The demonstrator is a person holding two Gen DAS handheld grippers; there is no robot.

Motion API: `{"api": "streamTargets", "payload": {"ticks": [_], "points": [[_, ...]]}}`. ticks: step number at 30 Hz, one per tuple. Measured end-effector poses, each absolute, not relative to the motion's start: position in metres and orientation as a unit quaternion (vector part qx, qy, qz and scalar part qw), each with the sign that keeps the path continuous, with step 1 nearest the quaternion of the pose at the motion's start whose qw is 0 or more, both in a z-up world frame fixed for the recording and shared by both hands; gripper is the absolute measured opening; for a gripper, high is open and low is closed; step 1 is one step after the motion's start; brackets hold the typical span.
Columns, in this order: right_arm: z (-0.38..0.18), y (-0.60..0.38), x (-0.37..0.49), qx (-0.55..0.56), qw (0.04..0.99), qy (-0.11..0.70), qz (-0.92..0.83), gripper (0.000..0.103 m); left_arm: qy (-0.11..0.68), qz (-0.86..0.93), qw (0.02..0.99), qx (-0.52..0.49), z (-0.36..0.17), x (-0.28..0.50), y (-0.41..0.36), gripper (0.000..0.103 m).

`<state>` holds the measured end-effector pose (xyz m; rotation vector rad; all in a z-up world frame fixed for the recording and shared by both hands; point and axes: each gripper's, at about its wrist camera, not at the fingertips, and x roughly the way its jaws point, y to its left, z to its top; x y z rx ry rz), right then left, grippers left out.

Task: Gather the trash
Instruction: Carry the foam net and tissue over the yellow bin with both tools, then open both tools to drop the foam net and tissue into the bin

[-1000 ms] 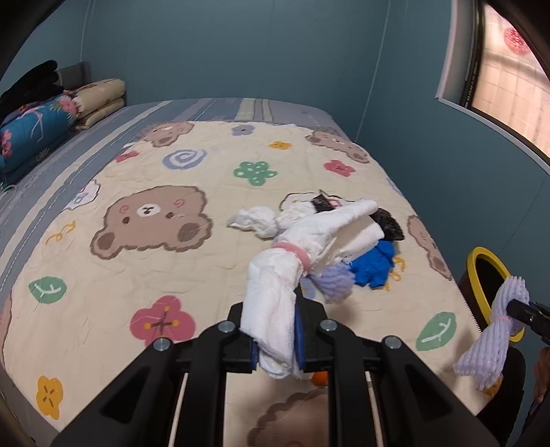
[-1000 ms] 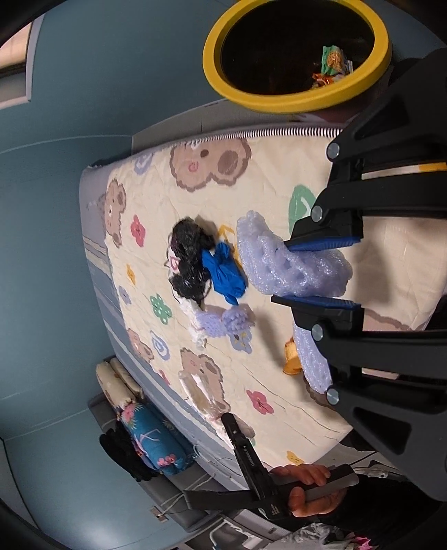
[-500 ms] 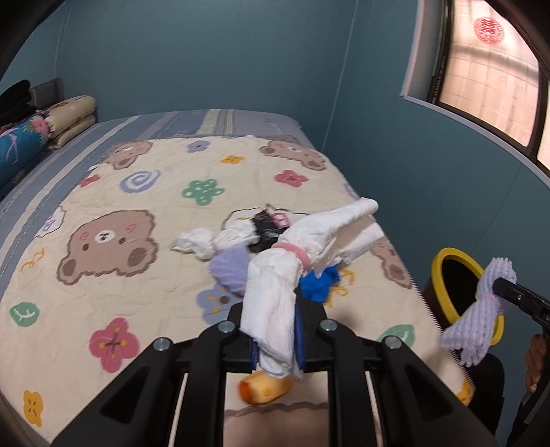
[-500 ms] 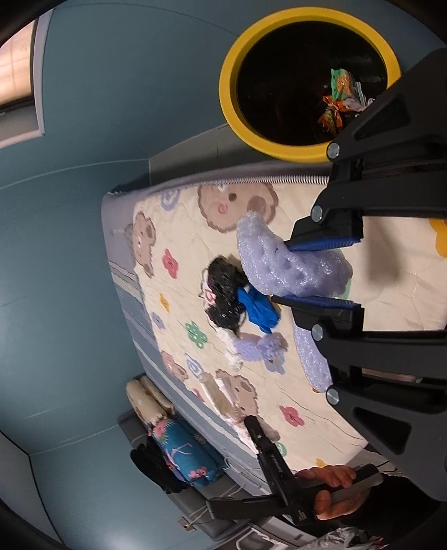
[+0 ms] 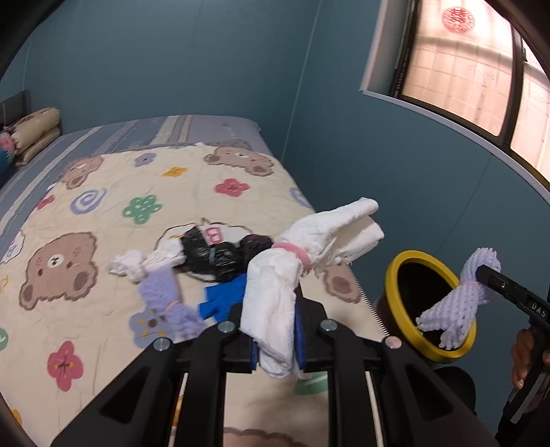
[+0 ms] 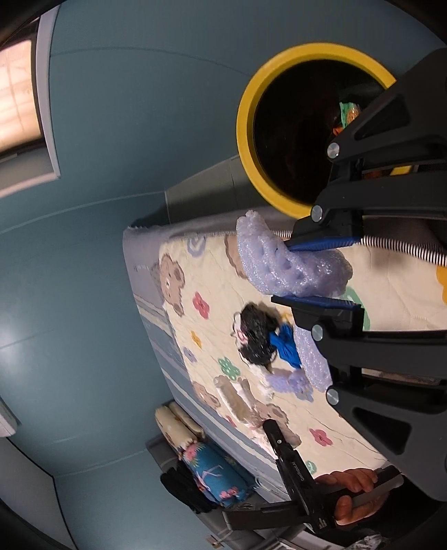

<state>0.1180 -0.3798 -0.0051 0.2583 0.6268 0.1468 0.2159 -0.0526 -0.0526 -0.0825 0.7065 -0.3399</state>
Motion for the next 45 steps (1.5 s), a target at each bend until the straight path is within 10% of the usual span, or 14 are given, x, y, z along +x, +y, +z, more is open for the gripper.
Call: {"api": "streamTargets", "payload": {"ticks": [45], "points": [[-0.046, -0.514, 0.117, 0.141, 0.939, 0.298, -0.1, 0.023, 0.402, -0.309, 0.862, 0.018, -0.094, 0.275, -0.288, 0.015]]}}
